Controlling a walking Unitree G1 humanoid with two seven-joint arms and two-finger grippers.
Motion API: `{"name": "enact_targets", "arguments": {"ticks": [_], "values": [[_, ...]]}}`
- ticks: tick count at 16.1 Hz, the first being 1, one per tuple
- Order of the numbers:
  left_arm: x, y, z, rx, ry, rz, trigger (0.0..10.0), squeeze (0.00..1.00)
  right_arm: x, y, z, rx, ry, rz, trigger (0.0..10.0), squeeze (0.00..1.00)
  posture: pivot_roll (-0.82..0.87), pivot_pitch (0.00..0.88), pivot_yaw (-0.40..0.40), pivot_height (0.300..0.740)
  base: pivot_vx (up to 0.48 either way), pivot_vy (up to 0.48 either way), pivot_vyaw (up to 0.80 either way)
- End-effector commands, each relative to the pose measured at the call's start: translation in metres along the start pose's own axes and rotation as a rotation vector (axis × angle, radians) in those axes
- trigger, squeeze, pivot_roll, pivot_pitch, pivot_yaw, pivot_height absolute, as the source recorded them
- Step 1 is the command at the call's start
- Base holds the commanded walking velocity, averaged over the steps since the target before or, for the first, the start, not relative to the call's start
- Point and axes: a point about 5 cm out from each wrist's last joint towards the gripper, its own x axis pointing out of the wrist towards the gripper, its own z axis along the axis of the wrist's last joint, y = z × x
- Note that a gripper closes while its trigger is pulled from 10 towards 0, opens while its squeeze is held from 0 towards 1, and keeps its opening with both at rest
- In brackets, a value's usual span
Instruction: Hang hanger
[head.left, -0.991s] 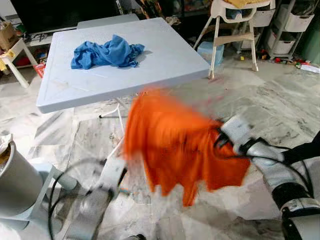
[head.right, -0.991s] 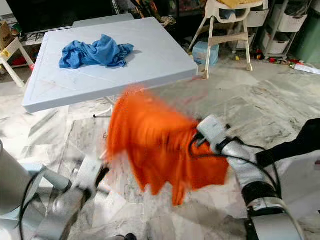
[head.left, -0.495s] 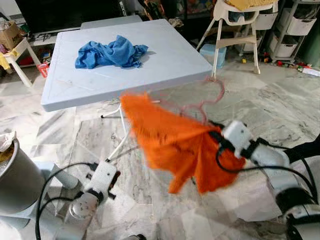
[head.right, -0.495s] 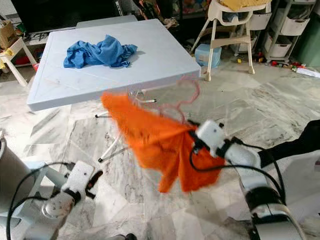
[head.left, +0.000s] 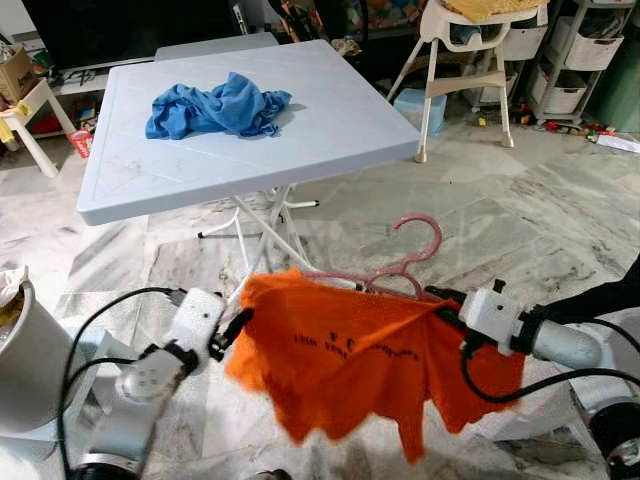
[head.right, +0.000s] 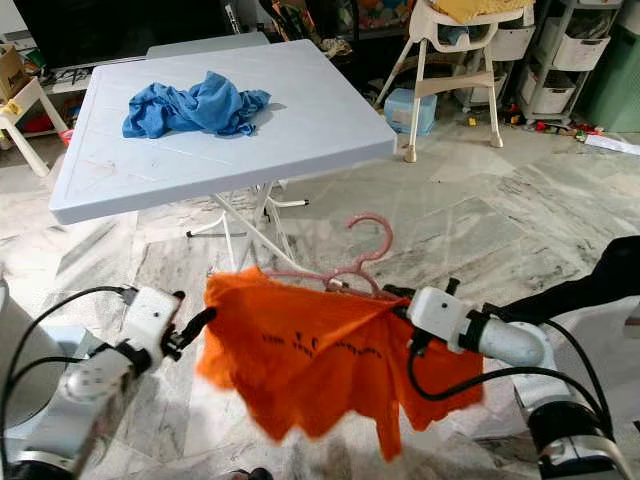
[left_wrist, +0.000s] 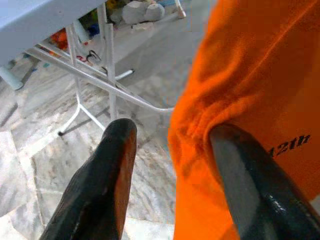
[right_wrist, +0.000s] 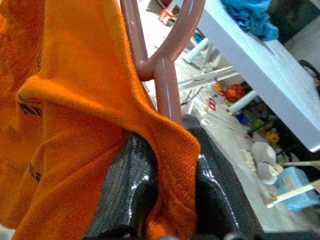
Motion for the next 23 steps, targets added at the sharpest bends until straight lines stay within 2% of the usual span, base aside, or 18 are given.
{"name": "enact_targets", "arguments": {"ticks": [1, 3, 5, 6, 8, 9, 10, 14, 19, 23], "values": [[-0.004, 0.006, -0.003, 0.016, 0.007, -0.033, 10.0, 1.0, -0.002, -0.005, 0.005, -0.011, -0.04, 0.0, 10.0, 0.0, -0.09, 0.052, 0.088, 0.74, 0.0, 0.0, 0.0], [-0.008, 0.009, -0.003, 0.065, -0.023, -0.089, 10.0, 1.0, -0.004, -0.002, 0.007, 0.01, -0.055, 0.055, 10.0, 0.0, -0.09, 0.052, 0.087, 0.74, 0.0, 0.0, 0.0], [-0.008, 0.009, -0.003, 0.063, -0.035, -0.115, 10.0, 1.0, -0.004, 0.001, 0.009, 0.038, -0.078, 0.097, 10.0, 0.0, -0.1, 0.052, 0.086, 0.74, 0.0, 0.0, 0.0], [-0.009, 0.006, -0.003, 0.048, -0.049, -0.167, 10.0, 0.0, -0.003, 0.003, 0.012, 0.066, -0.102, 0.13, 10.0, 0.0, -0.1, 0.052, 0.085, 0.74, 0.0, 0.0, 0.0], [-0.014, -0.01, -0.005, 0.004, -0.056, -0.352, 10.0, 0.0, -0.002, 0.005, 0.02, 0.095, -0.146, 0.2, 10.0, 0.0, -0.1, 0.052, 0.085, 0.74, 0.0, 0.0, 0.0], [-0.015, -0.013, -0.006, -0.02, -0.061, -0.386, 7.5, 0.0, -0.002, 0.004, 0.021, 0.095, -0.15, 0.212, 10.0, 0.0, -0.1, 0.052, 0.086, 0.74, 0.0, 0.0, 0.0], [-0.015, -0.014, -0.006, -0.045, -0.065, -0.412, 0.0, 0.0, -0.002, 0.004, 0.022, 0.101, -0.154, 0.23, 10.0, 0.0, -0.1, 0.053, 0.087, 0.74, 0.0, 0.0, 0.0], [-0.014, -0.012, -0.005, -0.071, -0.07, -0.44, 0.0, 0.0, -0.007, 0.005, 0.021, 0.125, -0.139, 0.255, 10.0, 0.0, -0.11, 0.053, 0.09, 0.74, 0.0, 0.0, 0.0], [-0.014, -0.018, 0.004, -0.106, -0.113, -0.468, 0.0, 0.0, -0.001, 0.025, 0.012, 0.15, -0.107, 0.228, 10.0, 0.0, -0.1, 0.047, 0.087, 0.74, 0.0, 0.0, 0.0], [-0.016, -0.017, 0.006, -0.113, -0.114, -0.489, 0.0, 0.0, -0.004, 0.023, 0.005, 0.14, -0.064, 0.202, 10.0, 0.0, -0.09, 0.046, 0.089, 0.74, 0.0, 0.0, 0.0]]}}
